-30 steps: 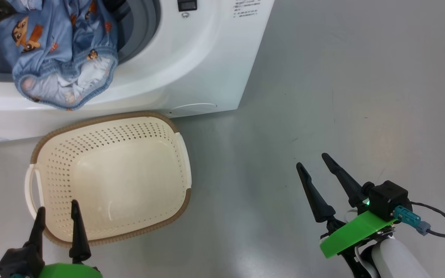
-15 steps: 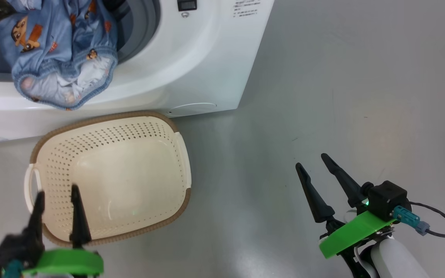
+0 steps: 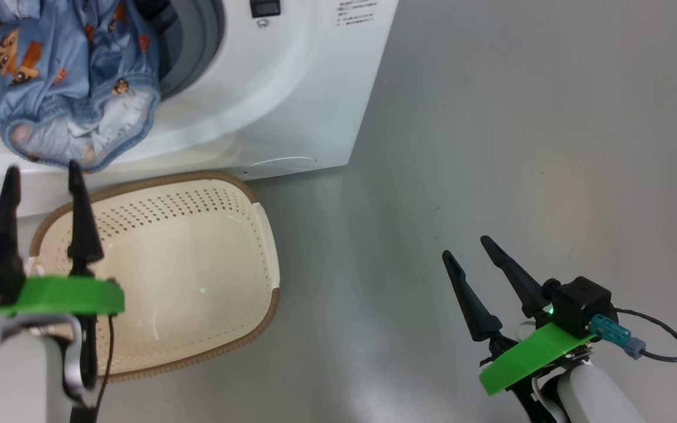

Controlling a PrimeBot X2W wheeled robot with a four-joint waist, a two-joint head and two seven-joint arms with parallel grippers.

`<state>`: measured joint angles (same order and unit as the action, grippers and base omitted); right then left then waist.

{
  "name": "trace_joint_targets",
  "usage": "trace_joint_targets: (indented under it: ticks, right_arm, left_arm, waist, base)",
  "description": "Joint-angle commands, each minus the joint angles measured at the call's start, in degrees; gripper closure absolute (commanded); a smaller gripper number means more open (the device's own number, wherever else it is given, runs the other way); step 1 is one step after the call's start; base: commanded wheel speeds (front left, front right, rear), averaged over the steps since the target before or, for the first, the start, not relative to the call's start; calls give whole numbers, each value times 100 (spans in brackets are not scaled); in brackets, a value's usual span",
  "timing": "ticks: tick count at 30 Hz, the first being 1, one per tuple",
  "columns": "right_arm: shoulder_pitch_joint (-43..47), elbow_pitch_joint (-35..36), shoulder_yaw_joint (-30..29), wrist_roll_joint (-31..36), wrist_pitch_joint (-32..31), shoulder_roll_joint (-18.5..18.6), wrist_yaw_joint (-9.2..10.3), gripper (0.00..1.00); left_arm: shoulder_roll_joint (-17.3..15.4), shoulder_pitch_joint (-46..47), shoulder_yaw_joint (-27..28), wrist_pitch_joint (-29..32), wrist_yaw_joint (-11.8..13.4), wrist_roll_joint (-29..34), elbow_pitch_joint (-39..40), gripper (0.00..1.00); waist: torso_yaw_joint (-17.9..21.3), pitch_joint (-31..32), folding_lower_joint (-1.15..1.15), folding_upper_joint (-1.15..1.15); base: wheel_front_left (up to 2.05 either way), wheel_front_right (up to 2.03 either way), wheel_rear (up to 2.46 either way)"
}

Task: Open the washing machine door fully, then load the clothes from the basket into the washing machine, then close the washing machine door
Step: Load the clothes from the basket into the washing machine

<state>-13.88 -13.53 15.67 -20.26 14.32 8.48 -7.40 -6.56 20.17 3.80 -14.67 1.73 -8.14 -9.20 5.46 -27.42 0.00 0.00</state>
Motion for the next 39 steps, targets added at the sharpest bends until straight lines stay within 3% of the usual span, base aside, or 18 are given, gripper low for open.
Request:
trace_joint_targets:
  ticks: [1,13,27,39]
  right_arm:
    - [56,99,128,-17,68,-42,-9,0]
    - [57,75,155,-40,68,-84,-9,0]
    - [-19,72,188,-61,68,-168,-9,0]
    - [-68,-29,291,-169,68,-242,-9,0]
  left_arm:
    - [-245,272,83,127,-10,123,-69,0]
    - [-563,1719,-119,1236,-111,154,-1016,0]
    - [-741,2744,-186,2628,79,134,-2308,0]
    - [-762,3442,-424,4095,-110,17,-3128,0]
  waist:
    - [28,12,0,0]
    - [149,-4,0,0]
    - [277,-217,0,0]
    - [380,-315,0,0]
  base:
    - [0,0,0]
    - [0,0,0]
    - [0,0,0]
    - [0,0,0]
